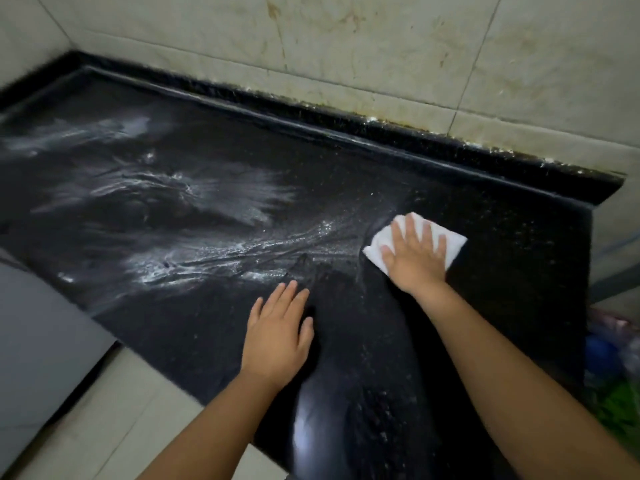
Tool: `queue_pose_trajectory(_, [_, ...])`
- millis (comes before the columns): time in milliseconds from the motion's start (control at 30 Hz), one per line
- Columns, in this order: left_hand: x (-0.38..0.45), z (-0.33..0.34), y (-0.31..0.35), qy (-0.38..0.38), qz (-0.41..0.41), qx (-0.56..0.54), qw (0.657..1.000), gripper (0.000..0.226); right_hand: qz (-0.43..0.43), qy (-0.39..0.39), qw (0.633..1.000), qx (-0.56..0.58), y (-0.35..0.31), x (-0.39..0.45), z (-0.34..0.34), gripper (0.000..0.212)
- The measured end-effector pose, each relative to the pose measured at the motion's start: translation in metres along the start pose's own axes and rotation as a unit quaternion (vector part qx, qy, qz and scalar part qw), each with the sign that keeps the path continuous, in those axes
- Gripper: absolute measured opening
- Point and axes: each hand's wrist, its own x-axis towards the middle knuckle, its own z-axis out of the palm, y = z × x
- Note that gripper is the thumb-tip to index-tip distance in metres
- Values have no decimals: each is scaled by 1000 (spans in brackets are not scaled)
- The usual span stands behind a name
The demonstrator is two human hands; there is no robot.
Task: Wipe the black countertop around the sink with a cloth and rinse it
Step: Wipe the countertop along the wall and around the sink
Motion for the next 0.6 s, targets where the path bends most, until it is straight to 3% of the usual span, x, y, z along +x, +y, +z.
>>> queue_pose_trajectory(167, [-47, -6, -73, 59, -113, -16, 992, 67, -188, -13, 982, -13, -105, -43, 36, 57])
queue_pose_trajectory(267, [-47, -9, -103, 66, -148, -12, 987, 43, -311, 24, 948, -68, -95, -102, 61, 60])
queue_pose_trajectory(367, [-31, -11, -124, 56, -134, -9, 989, 52, -344, 1, 931, -120, -40, -149, 75, 47])
queue_pose_trajectory(467, [-12, -12, -136, 25, -85, 8, 996, 81, -273, 11, 953, -134, 17, -153, 62, 52])
queue_pose_trajectory(600, [-4, -10, -143, -15, -73, 23, 997, 91, 13, 52, 996, -69, 12, -94, 30, 71])
